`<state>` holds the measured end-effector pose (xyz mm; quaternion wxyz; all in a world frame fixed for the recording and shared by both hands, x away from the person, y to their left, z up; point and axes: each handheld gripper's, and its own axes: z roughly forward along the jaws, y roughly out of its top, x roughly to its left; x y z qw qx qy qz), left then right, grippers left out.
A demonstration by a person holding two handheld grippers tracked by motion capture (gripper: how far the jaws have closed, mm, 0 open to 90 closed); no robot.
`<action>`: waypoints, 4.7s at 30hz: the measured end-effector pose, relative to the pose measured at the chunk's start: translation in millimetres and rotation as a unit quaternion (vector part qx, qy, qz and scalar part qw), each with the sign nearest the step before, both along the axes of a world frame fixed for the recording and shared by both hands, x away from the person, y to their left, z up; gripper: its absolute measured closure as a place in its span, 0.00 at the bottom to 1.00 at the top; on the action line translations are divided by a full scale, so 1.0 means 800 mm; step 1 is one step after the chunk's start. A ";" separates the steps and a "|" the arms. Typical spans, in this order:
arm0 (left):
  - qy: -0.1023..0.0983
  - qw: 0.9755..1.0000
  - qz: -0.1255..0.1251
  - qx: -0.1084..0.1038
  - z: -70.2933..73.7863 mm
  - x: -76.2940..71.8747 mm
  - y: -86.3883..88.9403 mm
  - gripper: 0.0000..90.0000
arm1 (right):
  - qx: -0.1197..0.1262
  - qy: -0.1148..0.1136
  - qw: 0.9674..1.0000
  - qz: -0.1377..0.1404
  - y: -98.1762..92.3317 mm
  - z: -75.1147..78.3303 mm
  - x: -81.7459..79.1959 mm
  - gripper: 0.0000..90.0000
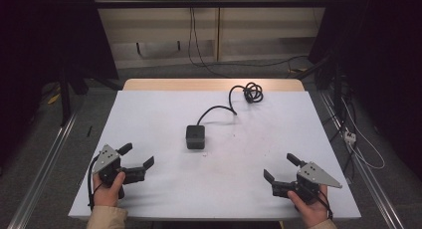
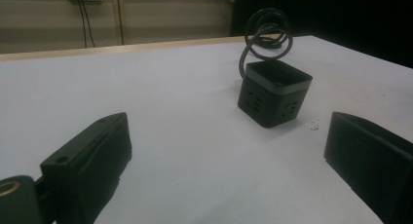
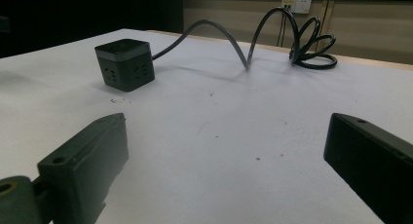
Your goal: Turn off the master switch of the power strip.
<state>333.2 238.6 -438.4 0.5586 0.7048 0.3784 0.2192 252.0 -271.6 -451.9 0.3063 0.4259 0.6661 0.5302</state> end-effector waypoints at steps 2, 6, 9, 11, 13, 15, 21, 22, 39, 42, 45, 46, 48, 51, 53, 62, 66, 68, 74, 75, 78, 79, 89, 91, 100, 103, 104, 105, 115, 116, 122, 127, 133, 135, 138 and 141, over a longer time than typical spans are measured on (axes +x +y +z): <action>-0.001 1.000 0.001 -0.002 0.001 0.001 -0.001 0.03 | 0.000 0.000 1.000 0.000 0.000 0.000 0.000 0.02; -0.001 1.000 0.001 -0.003 0.001 0.002 -0.003 0.03 | 0.000 -0.001 1.000 0.000 0.000 0.001 -0.001 0.02; 0.000 1.000 -0.002 -0.006 0.000 0.003 -0.004 0.03 | 0.000 -0.002 1.000 0.000 0.000 0.001 0.000 0.03; -0.002 1.000 -0.003 -0.011 0.001 0.004 -0.005 0.03 | 0.000 -0.002 1.000 0.000 0.000 0.001 0.000 0.03; -0.001 1.000 -0.003 -0.011 0.002 0.006 -0.006 0.03 | -0.002 -0.001 1.000 0.003 0.001 0.001 0.001 0.03; -0.001 1.000 -0.004 -0.010 0.002 0.008 -0.008 0.03 | -0.002 -0.001 1.000 0.005 0.002 0.001 0.001 0.03; 0.000 1.000 -0.004 -0.025 0.003 0.013 -0.013 0.03 | -0.002 -0.001 1.000 0.006 0.002 0.001 0.001 0.03; -0.001 1.000 -0.004 -0.021 0.003 0.014 -0.014 0.03 | 0.000 -0.001 1.000 0.004 0.001 0.001 0.001 0.03; 0.018 1.000 -0.018 -0.016 0.005 0.031 -0.037 0.04 | -0.001 -0.003 1.000 0.010 0.003 0.002 0.002 0.03; 0.017 1.000 -0.020 -0.017 0.006 0.033 -0.040 0.03 | -0.002 -0.002 1.000 0.012 0.003 0.002 0.002 0.03; 0.016 0.999 -0.022 -0.020 0.007 0.034 -0.042 0.03 | -0.002 -0.002 1.000 0.012 0.003 0.002 0.002 0.03; 0.015 0.999 -0.022 -0.018 0.007 0.036 -0.042 0.03 | -0.003 -0.002 1.000 0.013 0.003 0.002 0.002 0.03; 0.016 0.999 -0.021 -0.019 0.007 0.037 -0.044 0.03 | -0.003 -0.002 1.000 0.013 0.003 0.002 0.002 0.03; 0.017 0.999 -0.025 -0.021 0.007 0.039 -0.047 0.04 | -0.003 -0.003 1.000 0.013 0.004 0.002 0.002 0.03; 0.015 0.999 -0.027 -0.019 0.007 0.040 -0.051 0.04 | -0.003 -0.004 1.000 0.015 0.004 0.002 0.002 0.03; 0.014 0.999 -0.032 -0.016 0.008 0.047 -0.059 0.04 | -0.004 -0.004 1.000 0.015 0.004 0.002 0.002 0.03; 0.014 0.999 -0.034 -0.015 0.008 0.050 -0.064 0.04 | -0.003 -0.004 1.000 0.016 0.004 0.002 0.002 0.03; 0.015 0.999 -0.036 -0.014 0.008 0.052 -0.068 0.04 | -0.003 -0.004 1.000 0.016 0.004 0.002 0.002 0.03; 0.017 0.999 -0.043 -0.012 0.008 0.055 -0.076 0.05 | -0.003 -0.004 1.000 0.017 0.004 0.002 0.002 0.03; 0.015 0.999 -0.045 -0.011 0.009 0.056 -0.076 0.05 | -0.003 -0.004 1.000 0.017 0.004 0.002 0.002 0.03; 0.017 0.999 -0.045 -0.014 0.009 0.058 -0.079 0.05 | -0.003 -0.004 1.000 0.017 0.004 0.002 0.002 0.03; 0.017 0.999 -0.045 -0.015 0.009 0.059 -0.080 0.05 | -0.004 -0.004 1.000 0.017 0.004 0.002 0.002 0.03; 0.018 0.998 -0.050 -0.014 0.010 0.066 -0.090 0.07 | -0.004 -0.005 1.000 0.017 0.004 0.003 0.002 0.03; 0.017 0.998 -0.052 -0.011 0.011 0.067 -0.092 0.07 | -0.004 -0.005 1.000 0.018 0.004 0.003 0.002 0.03; 0.018 0.998 -0.056 -0.012 0.012 0.071 -0.101 0.08 | -0.004 -0.005 1.000 0.017 0.003 0.003 0.002 0.03; 0.019 0.998 -0.056 -0.013 0.012 0.072 -0.102 0.08 | -0.004 -0.005 1.000 0.018 0.003 0.003 0.002 0.03; 0.018 0.998 -0.057 -0.012 0.012 0.072 -0.103 0.08 | -0.004 -0.005 1.000 0.018 0.003 0.003 0.002 0.03; 0.018 0.998 -0.056 -0.013 0.012 0.073 -0.103 0.08 | -0.004 -0.005 1.000 0.019 0.003 0.003 0.002 0.03; 0.019 0.998 -0.060 -0.006 0.012 0.076 -0.109 0.10 | -0.004 -0.005 1.000 0.019 0.004 0.003 0.002 0.03; 0.019 0.998 -0.062 -0.007 0.013 0.076 -0.110 0.10 | -0.004 -0.005 1.000 0.019 0.004 0.003 0.002 0.03; 0.020 0.998 -0.063 -0.006 0.013 0.078 -0.113 0.13 | -0.005 -0.005 1.000 0.018 0.004 0.003 0.002 0.03; 0.020 0.998 -0.063 -0.005 0.014 0.080 -0.116 0.16 | -0.005 -0.007 1.000 0.017 0.004 0.003 0.002 0.04; 0.019 0.998 -0.064 -0.003 0.014 0.081 -0.118 0.21 | -0.005 -0.007 1.000 0.017 0.004 0.003 0.002 0.04; 0.018 0.998 -0.063 0.000 0.014 0.082 -0.118 0.23 | -0.006 -0.008 1.000 0.017 0.004 0.003 0.002 0.04; 0.020 0.998 -0.063 -0.001 0.014 0.082 -0.118 0.24 | -0.005 -0.007 1.000 0.017 0.004 0.003 0.002 0.04; 0.018 0.998 -0.065 0.001 0.014 0.083 -0.119 0.26 | -0.005 -0.007 1.000 0.018 0.004 0.003 0.002 0.04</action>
